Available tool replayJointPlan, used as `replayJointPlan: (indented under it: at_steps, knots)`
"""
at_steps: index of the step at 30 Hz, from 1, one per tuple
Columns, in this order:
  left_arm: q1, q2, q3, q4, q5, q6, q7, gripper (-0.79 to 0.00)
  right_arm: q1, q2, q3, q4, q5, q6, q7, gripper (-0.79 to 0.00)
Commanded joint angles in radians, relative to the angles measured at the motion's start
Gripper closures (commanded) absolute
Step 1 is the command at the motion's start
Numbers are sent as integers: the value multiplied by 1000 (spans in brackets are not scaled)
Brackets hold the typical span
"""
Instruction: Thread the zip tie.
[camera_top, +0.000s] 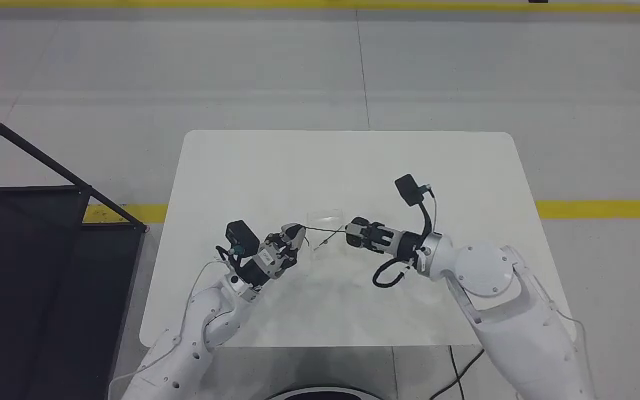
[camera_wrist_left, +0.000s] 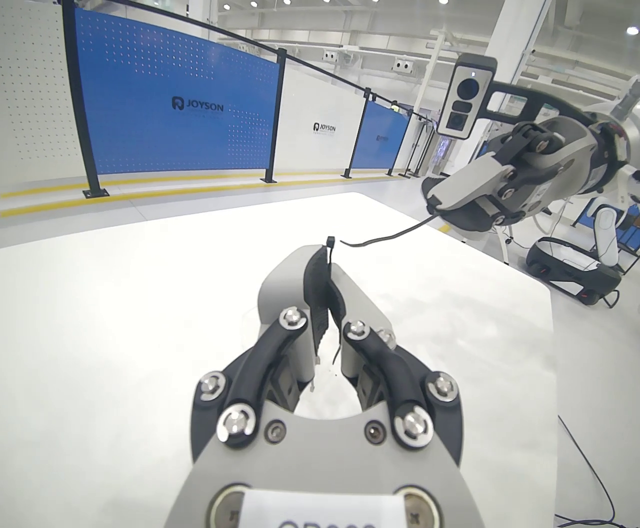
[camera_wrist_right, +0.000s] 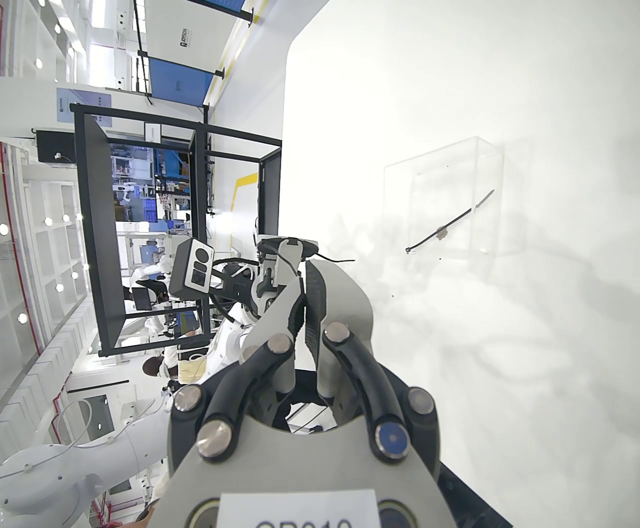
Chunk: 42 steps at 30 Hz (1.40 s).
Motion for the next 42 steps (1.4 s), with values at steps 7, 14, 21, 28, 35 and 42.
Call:
replayJointPlan:
  at_steps: [7, 14, 21, 28, 35, 42]
  knots:
    - [0, 0, 0, 0, 0, 0, 0, 0, 4, 0, -1, 2, -3, -1, 10, 0]
    - [0, 0, 0, 0, 0, 0, 0, 0, 15, -2, -8, 12, 3, 5, 6, 0]
    - [0, 0, 0, 0, 0, 0, 0, 0, 27, -5, -14, 25, 10, 10, 2, 0]
    - [0, 0, 0, 0, 0, 0, 0, 0, 36, -6, -21, 32, 13, 14, 6, 0]
    - [0, 0, 0, 0, 0, 0, 0, 0, 35, -7, -28, 28, 9, 11, 4, 0]
    - [0, 0, 0, 0, 0, 0, 0, 0, 30, -10, -25, 31, 36, -13, -15, 0]
